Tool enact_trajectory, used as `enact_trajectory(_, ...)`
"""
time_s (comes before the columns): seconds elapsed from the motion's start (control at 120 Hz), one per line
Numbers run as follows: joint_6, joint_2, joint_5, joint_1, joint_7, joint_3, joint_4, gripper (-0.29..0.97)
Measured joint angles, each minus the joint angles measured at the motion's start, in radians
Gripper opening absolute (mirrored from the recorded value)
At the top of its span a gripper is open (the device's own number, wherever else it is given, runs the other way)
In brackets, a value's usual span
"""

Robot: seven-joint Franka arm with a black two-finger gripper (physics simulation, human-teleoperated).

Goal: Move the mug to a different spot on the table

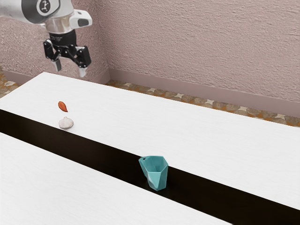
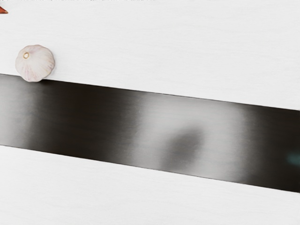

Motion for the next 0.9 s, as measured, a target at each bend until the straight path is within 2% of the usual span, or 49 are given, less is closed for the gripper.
enact_trajectory(0.2,0.010,-0.002,0.000,-0.030,-0.021,-0.003,-0.015,0.68)
enact_trajectory(0.333,0.101,0.003,-0.008,-0.017,-0.056,0.000,-0.106,0.68)
enact_trajectory(0.467,0.183,0.010,-0.131,0.016,-0.246,-0.004,-0.238,0.68)
enact_trajectory(0.642,0.249,0.075,-0.243,0.055,-0.533,-0.030,-0.271,0.68)
enact_trajectory(0.708,0.270,0.108,-0.269,0.024,-0.632,-0.042,-0.278,0.68)
enact_trajectory(0.808,0.310,0.155,-0.285,-0.074,-0.760,-0.053,-0.309,0.68)
enact_trajectory(0.9,0.360,0.174,-0.296,-0.096,-0.867,-0.056,-0.357,0.68)
